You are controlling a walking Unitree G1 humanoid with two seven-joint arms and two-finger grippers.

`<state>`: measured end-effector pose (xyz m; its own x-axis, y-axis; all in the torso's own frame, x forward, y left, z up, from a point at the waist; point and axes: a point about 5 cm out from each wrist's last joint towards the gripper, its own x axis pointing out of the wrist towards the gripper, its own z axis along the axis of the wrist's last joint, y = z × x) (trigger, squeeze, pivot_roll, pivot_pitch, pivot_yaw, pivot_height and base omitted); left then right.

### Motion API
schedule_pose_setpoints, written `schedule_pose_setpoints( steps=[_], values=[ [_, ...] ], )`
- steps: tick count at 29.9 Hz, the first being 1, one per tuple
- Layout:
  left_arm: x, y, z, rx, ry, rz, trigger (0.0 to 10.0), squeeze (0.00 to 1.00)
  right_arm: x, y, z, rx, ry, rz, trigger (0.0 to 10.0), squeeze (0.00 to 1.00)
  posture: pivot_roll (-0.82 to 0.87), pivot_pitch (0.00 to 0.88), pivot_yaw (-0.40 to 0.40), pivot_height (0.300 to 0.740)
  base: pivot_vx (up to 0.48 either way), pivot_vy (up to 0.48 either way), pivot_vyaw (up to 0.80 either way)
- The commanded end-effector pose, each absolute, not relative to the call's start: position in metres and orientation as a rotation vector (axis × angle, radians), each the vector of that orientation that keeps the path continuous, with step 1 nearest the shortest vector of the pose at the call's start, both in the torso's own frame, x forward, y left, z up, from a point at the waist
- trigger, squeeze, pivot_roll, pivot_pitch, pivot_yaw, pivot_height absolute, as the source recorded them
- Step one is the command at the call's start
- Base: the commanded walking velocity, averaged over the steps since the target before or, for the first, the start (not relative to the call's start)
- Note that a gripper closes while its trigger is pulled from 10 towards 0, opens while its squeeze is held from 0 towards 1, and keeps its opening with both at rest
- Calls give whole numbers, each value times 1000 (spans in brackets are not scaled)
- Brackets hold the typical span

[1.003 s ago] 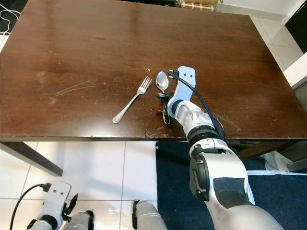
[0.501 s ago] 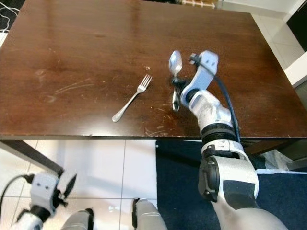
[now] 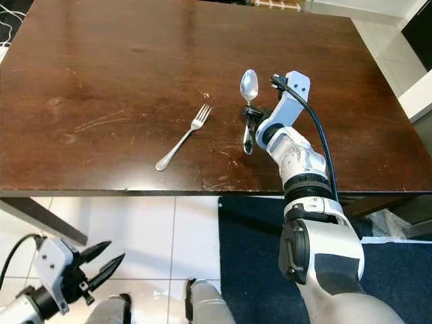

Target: Setting the table

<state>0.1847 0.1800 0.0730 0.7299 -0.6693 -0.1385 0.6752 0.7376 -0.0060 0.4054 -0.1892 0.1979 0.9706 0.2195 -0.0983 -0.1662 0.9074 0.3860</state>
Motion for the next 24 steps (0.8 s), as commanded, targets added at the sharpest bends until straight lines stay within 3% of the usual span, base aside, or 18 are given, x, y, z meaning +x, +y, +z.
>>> schedule_pose_setpoints(
  steps=[1, 8, 13, 17, 20, 24],
  values=[
    [192, 175, 90, 18, 94, -779, 10000, 0, 403, -197, 193, 392, 146, 168, 0, 0, 19, 140, -75, 740, 0, 0, 0],
    [220, 141, 143, -95, -56, -864, 10000, 0, 402, -197, 187, 396, 156, 145, 0, 0, 17, 133, -62, 740, 0, 0, 0],
    [227, 130, 153, -124, -71, -896, 10000, 0, 402, -198, 187, 397, 155, 141, 0, 0, 16, 132, -59, 740, 0, 0, 0],
    [247, 125, 155, -21, -70, -830, 10000, 0, 402, -200, 189, 396, 149, 128, 0, 0, 19, 132, -57, 740, 0, 0, 0],
    [281, 130, 155, 202, -31, -656, 10000, 0, 401, -205, 190, 386, 133, 99, 0, 0, 28, 129, -38, 740, 0, 0, 0],
    [304, 124, 174, 183, -58, -600, 10000, 0, 399, -212, 187, 367, 123, 59, 0, 0, 35, 128, -16, 740, 0, 0, 0]
  ],
)
